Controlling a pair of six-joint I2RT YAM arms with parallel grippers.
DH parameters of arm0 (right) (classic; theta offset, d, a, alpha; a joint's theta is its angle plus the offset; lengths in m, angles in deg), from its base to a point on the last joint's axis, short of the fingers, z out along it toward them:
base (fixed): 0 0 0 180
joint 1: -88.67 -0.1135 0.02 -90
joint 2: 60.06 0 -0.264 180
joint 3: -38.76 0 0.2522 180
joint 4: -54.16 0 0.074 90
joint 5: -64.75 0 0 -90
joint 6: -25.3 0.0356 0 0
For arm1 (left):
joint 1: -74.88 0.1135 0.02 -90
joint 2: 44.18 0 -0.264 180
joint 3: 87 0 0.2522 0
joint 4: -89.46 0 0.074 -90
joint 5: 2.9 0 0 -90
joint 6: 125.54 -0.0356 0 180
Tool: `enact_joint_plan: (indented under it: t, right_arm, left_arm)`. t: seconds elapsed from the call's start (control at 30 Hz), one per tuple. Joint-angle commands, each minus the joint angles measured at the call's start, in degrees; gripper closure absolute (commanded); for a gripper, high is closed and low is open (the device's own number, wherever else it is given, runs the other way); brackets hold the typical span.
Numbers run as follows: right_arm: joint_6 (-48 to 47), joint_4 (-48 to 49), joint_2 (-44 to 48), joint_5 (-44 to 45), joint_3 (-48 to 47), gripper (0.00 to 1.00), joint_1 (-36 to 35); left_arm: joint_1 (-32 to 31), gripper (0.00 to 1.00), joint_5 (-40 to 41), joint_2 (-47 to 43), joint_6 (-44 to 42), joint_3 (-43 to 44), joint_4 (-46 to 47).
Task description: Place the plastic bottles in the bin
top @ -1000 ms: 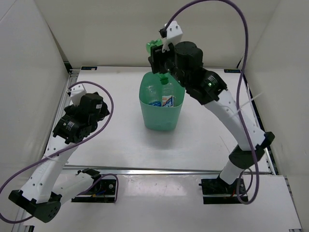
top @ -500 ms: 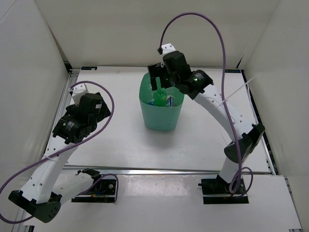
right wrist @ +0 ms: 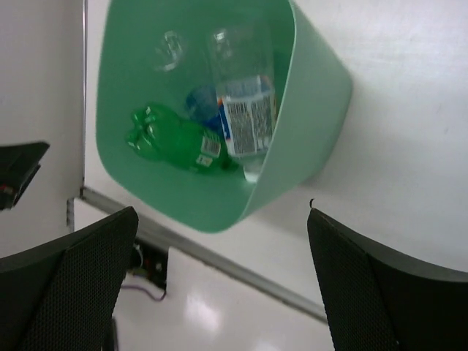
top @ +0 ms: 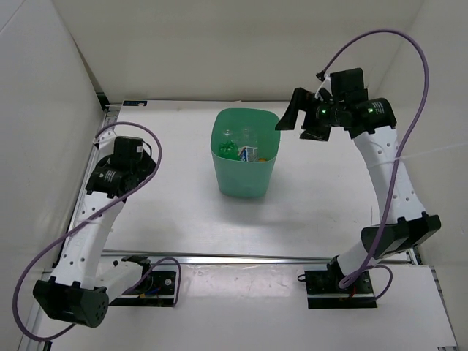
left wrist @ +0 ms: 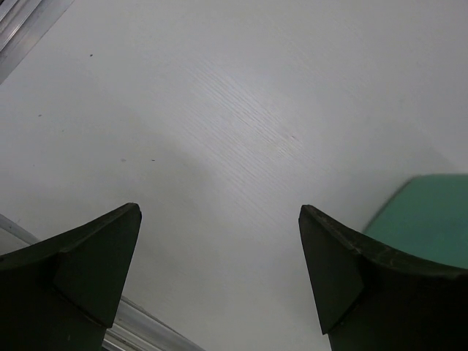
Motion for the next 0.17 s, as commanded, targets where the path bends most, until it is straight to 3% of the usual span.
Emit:
enact_joint_plan:
  t: [0.0, 0.13]
  right_arm:
    - [-0.1, -1.3, 2.7, -6.7, 1.3, 0.0, 2.6]
    - [-1.4, -3.3, 2.7, -7.8, 0.8, 0.0, 7.8]
  left_arm:
    - [3.0, 0.0, 2.8, -0.2, 4.6, -3.1, 2.7]
    - [4.8, 0.0, 17.3, 0.5, 11.7, -6.0, 1.8]
